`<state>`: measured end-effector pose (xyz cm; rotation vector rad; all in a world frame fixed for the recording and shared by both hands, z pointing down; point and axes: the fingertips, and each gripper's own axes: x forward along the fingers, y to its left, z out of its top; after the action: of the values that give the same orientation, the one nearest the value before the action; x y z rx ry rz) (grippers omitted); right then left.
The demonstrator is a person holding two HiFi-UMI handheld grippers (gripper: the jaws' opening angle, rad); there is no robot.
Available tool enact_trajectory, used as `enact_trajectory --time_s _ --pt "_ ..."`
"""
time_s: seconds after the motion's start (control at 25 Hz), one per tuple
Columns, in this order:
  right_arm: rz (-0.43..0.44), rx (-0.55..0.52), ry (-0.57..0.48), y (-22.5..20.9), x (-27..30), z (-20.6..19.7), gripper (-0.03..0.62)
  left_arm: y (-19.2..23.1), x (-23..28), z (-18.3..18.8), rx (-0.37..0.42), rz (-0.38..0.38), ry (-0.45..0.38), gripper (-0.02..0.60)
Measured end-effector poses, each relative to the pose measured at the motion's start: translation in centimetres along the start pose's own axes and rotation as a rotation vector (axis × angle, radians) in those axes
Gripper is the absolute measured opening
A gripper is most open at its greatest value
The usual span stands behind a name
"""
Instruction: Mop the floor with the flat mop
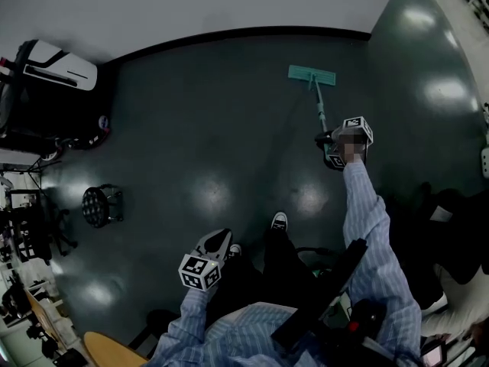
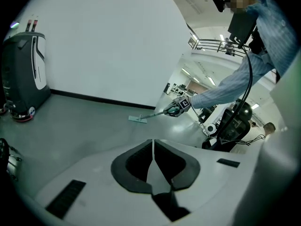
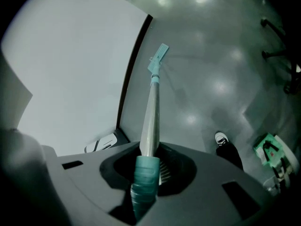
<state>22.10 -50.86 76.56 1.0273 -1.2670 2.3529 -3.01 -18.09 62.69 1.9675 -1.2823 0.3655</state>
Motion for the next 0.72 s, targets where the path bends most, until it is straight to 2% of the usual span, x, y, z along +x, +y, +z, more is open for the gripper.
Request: enact_trajectory --time_s 0.24,0.72 --pt "0.044 0.044 -0.013 -4.6 -0.6 -9.2 0.074 0.2 -3.3 0.8 0.036 -0.091 -0.065 0.014" --pt "0.071 0.116 -0.027 -14.0 -0.1 -29.8 0.074 1.8 -12.9 -3.3 0.166 -0.233 -0.066 0.014"
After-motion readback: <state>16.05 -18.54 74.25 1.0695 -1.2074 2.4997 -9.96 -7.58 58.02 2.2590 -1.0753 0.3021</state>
